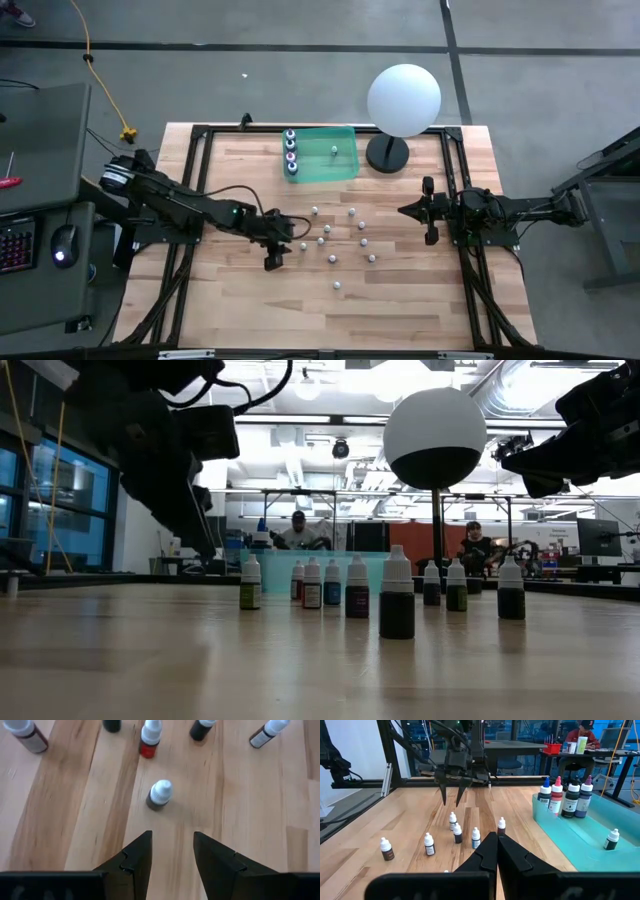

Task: Pick & Place food coloring
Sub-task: Put the small light green food coloring bottle into the green bin

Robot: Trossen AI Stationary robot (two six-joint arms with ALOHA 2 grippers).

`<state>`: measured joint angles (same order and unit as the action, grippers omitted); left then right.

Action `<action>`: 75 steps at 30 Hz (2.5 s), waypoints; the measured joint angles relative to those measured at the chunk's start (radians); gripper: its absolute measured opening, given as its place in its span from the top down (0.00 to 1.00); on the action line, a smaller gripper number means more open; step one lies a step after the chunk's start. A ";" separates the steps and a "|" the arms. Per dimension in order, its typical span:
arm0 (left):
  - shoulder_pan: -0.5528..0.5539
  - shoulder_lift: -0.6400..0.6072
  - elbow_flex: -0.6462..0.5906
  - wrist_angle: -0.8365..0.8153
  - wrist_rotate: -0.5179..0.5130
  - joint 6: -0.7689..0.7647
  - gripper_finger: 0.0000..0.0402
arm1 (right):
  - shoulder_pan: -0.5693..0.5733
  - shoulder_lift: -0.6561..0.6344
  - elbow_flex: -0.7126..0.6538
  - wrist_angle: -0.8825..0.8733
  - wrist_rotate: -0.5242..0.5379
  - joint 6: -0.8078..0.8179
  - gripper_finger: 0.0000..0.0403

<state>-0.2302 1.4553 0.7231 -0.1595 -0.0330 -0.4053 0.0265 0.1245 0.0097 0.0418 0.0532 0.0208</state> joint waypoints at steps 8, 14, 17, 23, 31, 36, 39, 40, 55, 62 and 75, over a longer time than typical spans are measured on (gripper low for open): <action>0.001 0.019 0.000 0.034 -0.014 -0.009 0.46 | 0.000 0.000 0.000 0.000 0.000 0.000 1.00; 0.001 0.023 0.000 0.101 -0.095 0.088 0.37 | 0.000 0.000 0.000 0.000 0.000 0.000 1.00; 0.001 0.023 0.000 0.096 -0.131 0.112 0.37 | 0.000 0.000 0.000 0.000 0.000 0.000 1.00; -0.002 0.078 0.000 0.165 -0.134 0.113 0.37 | 0.000 0.000 0.000 0.000 0.000 0.000 1.00; -0.001 0.132 0.000 0.195 -0.116 0.105 0.37 | 0.000 0.000 0.000 0.000 0.000 0.000 1.00; -0.001 0.132 0.000 0.205 -0.111 0.105 0.38 | 0.000 0.000 0.000 0.000 0.000 0.000 1.00; -0.002 0.132 0.000 0.220 -0.092 0.105 0.42 | 0.000 0.000 0.000 0.000 0.000 0.000 1.00; -0.002 0.132 0.000 0.220 -0.092 0.105 0.44 | 0.000 0.000 0.000 0.000 0.000 0.000 1.00; 0.000 0.132 0.000 0.219 -0.082 0.110 0.57 | 0.000 0.000 0.000 0.000 0.000 0.000 1.00; 0.000 0.132 0.000 0.220 -0.090 0.122 0.57 | 0.000 0.000 0.000 0.000 0.000 0.000 1.00; 0.001 0.133 0.100 0.057 -0.086 0.191 0.57 | 0.000 0.000 0.000 0.000 0.000 0.000 1.00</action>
<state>-0.2291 1.5884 0.8230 -0.1024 -0.1187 -0.2146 0.0264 0.1249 0.0097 0.0418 0.0532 0.0208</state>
